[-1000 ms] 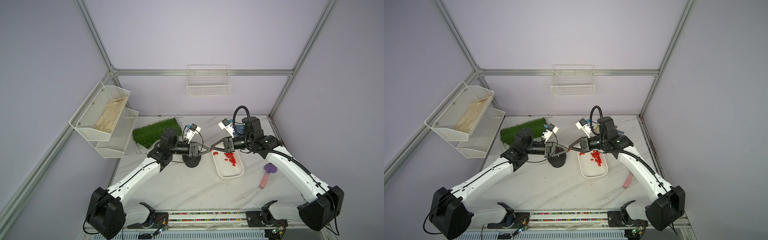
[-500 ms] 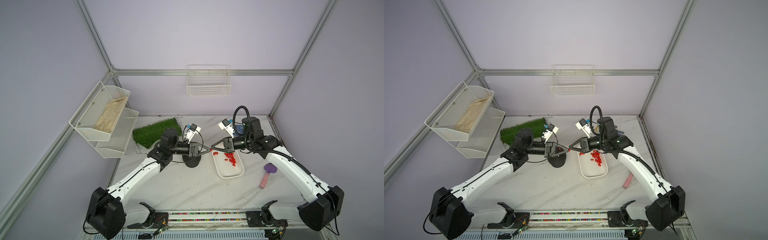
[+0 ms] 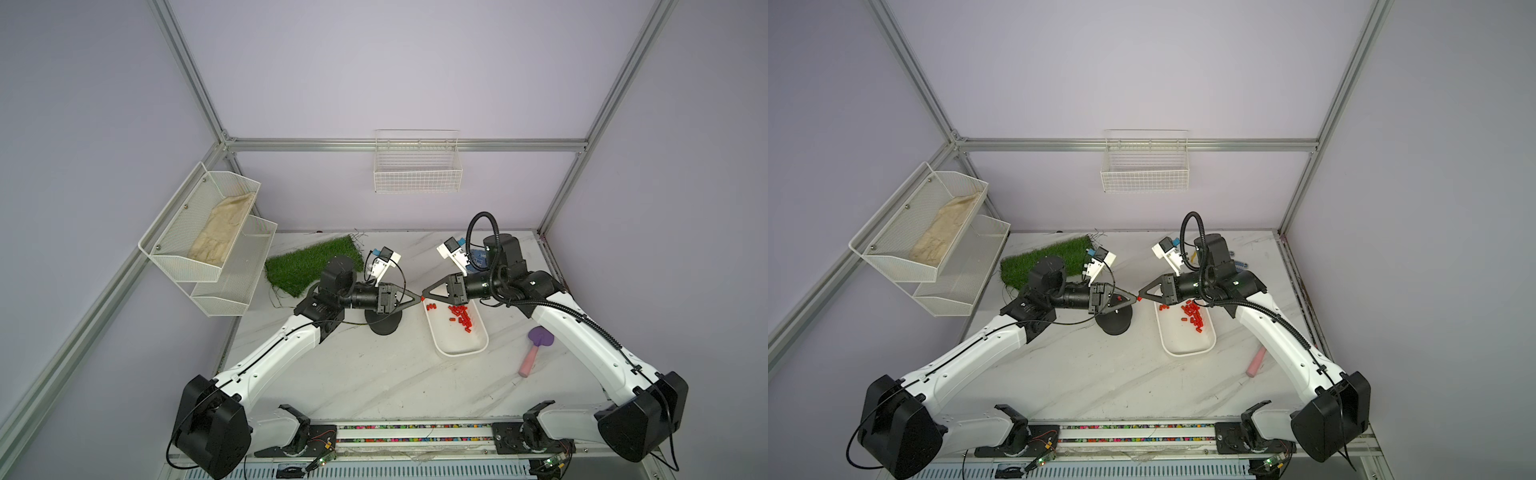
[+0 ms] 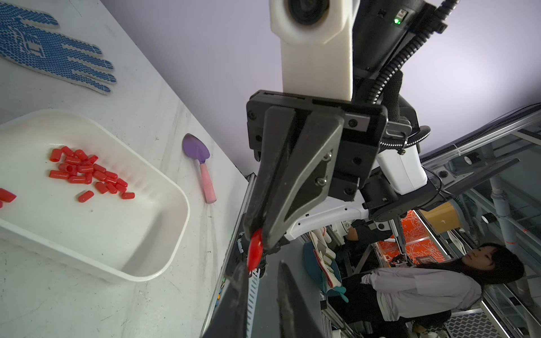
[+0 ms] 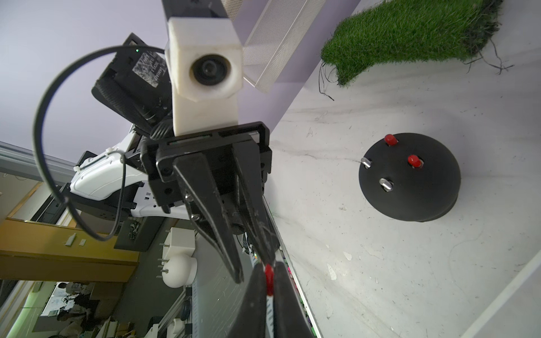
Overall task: Cover the protruding screws with screw protection sleeves
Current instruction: Pick up the screw protection sleeve from the storage box.
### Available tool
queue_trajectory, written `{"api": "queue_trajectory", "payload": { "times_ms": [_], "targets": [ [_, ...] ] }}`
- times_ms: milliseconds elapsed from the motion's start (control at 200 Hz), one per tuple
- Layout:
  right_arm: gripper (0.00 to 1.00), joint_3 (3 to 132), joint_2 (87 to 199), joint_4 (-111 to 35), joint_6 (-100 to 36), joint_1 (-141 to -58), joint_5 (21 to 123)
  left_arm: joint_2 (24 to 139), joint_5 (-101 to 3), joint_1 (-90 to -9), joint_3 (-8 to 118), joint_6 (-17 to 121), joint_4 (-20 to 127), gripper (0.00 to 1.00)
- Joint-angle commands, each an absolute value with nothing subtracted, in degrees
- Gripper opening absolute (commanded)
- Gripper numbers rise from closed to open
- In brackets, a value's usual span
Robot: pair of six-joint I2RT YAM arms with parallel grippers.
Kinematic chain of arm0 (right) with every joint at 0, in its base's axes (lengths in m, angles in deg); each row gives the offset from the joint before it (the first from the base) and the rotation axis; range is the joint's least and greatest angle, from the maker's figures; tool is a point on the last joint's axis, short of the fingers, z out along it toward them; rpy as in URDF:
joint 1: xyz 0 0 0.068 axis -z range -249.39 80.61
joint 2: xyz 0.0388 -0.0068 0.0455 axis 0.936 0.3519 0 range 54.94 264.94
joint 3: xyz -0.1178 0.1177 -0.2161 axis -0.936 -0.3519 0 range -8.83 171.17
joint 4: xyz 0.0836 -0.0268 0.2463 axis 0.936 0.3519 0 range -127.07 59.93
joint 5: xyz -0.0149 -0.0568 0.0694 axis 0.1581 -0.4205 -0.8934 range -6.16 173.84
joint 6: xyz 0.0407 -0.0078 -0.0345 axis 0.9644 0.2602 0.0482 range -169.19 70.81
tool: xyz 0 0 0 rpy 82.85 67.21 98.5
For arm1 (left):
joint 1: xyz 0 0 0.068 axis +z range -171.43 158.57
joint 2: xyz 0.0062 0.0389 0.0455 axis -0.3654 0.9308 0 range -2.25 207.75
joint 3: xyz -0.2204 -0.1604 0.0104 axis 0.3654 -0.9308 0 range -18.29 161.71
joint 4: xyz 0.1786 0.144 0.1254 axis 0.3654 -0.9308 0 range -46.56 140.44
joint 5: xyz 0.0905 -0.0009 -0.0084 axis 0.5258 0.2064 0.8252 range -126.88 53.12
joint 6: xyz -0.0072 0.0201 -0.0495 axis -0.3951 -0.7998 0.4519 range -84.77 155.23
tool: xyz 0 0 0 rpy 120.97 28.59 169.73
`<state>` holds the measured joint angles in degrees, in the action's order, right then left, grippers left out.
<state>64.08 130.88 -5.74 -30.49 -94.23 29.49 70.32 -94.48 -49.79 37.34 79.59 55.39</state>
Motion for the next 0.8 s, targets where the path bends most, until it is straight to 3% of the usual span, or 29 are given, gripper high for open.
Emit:
{"api": "queue_trajectory", "payload": {
  "times_ms": [0,595,795],
  "targets": [
    [0.10,65.3,129.9,-5.3,-32.1,-94.0,30.7,67.9,-93.6,-48.8,38.8,79.3,56.7,0.21],
    [0.10,62.7,129.2,-12.1,-28.6,-94.0,28.7,69.2,-93.2,-48.0,39.0,79.7,56.2,0.20],
    [0.10,61.8,129.7,-12.7,-28.2,-94.1,30.7,66.4,-85.3,-47.1,38.7,75.6,47.8,0.22]
  ]
}}
